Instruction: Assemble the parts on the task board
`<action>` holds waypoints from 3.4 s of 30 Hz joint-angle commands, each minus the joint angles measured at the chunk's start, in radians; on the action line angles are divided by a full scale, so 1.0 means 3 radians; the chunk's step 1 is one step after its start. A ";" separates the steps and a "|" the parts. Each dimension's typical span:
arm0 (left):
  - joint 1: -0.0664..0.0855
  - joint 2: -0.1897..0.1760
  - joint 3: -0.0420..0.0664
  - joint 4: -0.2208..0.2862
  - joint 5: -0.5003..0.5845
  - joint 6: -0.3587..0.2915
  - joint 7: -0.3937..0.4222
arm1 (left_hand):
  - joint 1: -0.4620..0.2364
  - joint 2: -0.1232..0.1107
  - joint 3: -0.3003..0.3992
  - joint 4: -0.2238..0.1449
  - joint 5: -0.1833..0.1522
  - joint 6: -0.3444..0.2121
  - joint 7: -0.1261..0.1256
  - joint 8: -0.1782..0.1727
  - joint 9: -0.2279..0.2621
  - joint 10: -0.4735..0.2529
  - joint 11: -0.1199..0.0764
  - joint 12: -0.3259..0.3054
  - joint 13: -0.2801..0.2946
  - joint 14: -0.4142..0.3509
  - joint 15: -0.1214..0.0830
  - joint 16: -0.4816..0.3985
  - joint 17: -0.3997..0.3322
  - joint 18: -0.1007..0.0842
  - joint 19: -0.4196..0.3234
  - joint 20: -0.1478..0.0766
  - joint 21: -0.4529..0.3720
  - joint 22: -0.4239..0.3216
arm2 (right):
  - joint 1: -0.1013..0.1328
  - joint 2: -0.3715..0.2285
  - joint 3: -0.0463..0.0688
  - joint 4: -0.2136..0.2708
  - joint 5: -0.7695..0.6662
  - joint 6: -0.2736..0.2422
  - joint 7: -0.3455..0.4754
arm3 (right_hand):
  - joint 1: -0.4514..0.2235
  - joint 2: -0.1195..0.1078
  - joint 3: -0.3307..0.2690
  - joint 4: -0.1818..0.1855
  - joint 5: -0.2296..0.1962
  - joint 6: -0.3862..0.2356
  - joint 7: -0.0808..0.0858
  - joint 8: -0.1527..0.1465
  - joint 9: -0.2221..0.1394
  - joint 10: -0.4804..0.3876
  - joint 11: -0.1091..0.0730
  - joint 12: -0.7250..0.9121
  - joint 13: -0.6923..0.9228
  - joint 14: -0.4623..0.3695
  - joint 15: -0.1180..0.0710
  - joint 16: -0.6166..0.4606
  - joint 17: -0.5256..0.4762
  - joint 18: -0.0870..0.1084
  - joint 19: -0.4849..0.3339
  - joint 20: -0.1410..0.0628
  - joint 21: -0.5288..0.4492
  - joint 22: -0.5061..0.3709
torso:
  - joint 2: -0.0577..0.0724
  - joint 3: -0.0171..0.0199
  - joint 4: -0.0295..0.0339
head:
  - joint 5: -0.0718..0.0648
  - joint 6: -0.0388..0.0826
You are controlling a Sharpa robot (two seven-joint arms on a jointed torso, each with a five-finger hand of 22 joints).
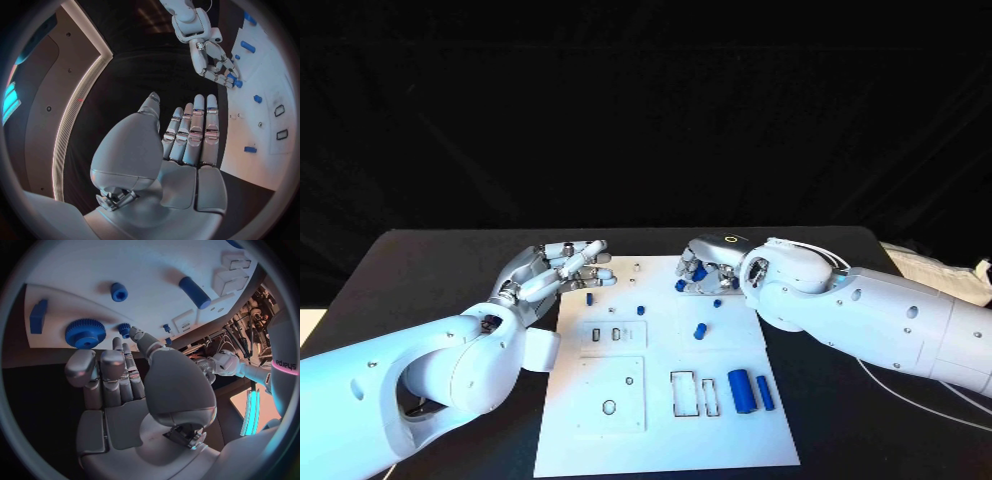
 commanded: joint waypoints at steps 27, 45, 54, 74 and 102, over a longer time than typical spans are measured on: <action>0.0005 -0.0013 0.0003 0.0000 0.0016 0.0156 -0.0046 | 0.0045 0.0048 -0.0036 -0.0043 -0.0013 -0.0022 0.0056 -0.0029 -0.0003 -0.0027 0.0018 -0.0037 -0.0003 -0.0006 0.0018 -0.0043 0.0031 0.0031 0.0022 0.0004 -0.0035 -0.0014 | -0.0001 0.0048 0.0002 0.0019 -0.0109 -0.0520 -0.0021 | 0.0135 0.0137 0.0324 0.0235 -0.0281 0.0294 -0.0075 0.0075 0.0061 0.0293 -0.0086 0.0047 0.0012 0.0053 -0.0033 0.0322 0.0289 -0.0078 0.0076 -0.0046 0.0254 0.0316 | 0.0072 -0.0007 0.0030 | -0.0014 0.0035; 0.0005 -0.0018 0.0003 -0.0008 0.0017 0.0150 -0.0040 | 0.0051 0.0052 -0.0053 -0.0064 -0.0009 -0.0034 0.0059 -0.0034 -0.0003 -0.0039 0.0023 -0.0053 -0.0002 -0.0024 0.0026 -0.0068 0.0046 0.0028 0.0012 0.0010 -0.0055 -0.0025 | 0.0002 0.0392 0.0013 -0.0177 -0.0100 -0.0900 -0.0152 | 0.0154 0.0079 0.0402 0.0265 -0.0292 0.0265 -0.0048 0.0041 0.0060 0.0261 -0.0067 0.0005 0.0001 0.0042 -0.0018 0.0339 0.0293 -0.0080 0.0065 -0.0039 0.0272 0.0333 | 0.0094 -0.0014 0.0049 | -0.0009 0.0073; 0.0005 -0.0011 0.0003 -0.0008 0.0042 0.0175 -0.0041 | 0.0046 0.0054 -0.0061 -0.0067 -0.0009 -0.0032 0.0058 -0.0033 -0.0002 -0.0033 0.0023 -0.0052 0.0000 -0.0032 0.0028 -0.0078 0.0050 0.0027 0.0007 0.0012 -0.0063 -0.0028 | 0.0003 0.0635 0.0012 -0.0419 -0.0087 -0.0696 -0.0179 | 0.0136 0.0045 0.0412 0.0291 -0.0314 0.0256 -0.0042 0.0030 0.0060 0.0248 -0.0059 0.0002 0.0000 0.0039 -0.0011 0.0347 0.0295 -0.0080 0.0058 -0.0032 0.0276 0.0334 | 0.0106 -0.0023 0.0073 | -0.0020 0.0071; 0.0005 -0.0019 0.0003 -0.0014 0.0050 0.0165 -0.0074 | 0.0045 0.0055 -0.0062 -0.0068 -0.0009 -0.0032 0.0058 -0.0032 -0.0002 -0.0033 0.0023 -0.0053 0.0000 -0.0034 0.0029 -0.0081 0.0051 0.0027 0.0006 0.0012 -0.0064 -0.0029 | 0.0003 0.0724 0.0009 -0.0499 -0.0353 -0.0778 -0.0535 | 0.0099 -0.0010 0.0430 0.0351 -0.0266 0.0256 -0.0043 0.0019 0.0064 0.0249 -0.0057 0.0009 0.0004 0.0026 -0.0006 0.0338 0.0265 -0.0075 0.0038 -0.0023 0.0276 0.0324 | 0.0125 -0.0020 0.0074 | -0.0017 0.0071; 0.0005 -0.0024 0.0003 -0.0027 0.0050 0.0174 -0.0096 | 0.0043 0.0059 -0.0069 -0.0072 -0.0009 -0.0032 0.0056 -0.0032 -0.0002 -0.0032 0.0023 -0.0055 0.0001 -0.0039 0.0029 -0.0089 0.0055 0.0028 0.0004 0.0014 -0.0071 -0.0033 | -0.0004 0.0559 0.0006 -0.0312 -0.0130 -0.0995 -0.0387 | 0.0191 -0.0167 0.0089 0.0586 -0.0256 -0.0299 0.0052 0.0006 0.0006 -0.0107 0.0031 0.0073 0.0006 -0.0058 0.0065 0.0037 -0.0168 -0.0019 -0.0149 0.0049 0.0098 0.0019 | 0.0134 -0.0022 0.0081 | -0.0032 0.0087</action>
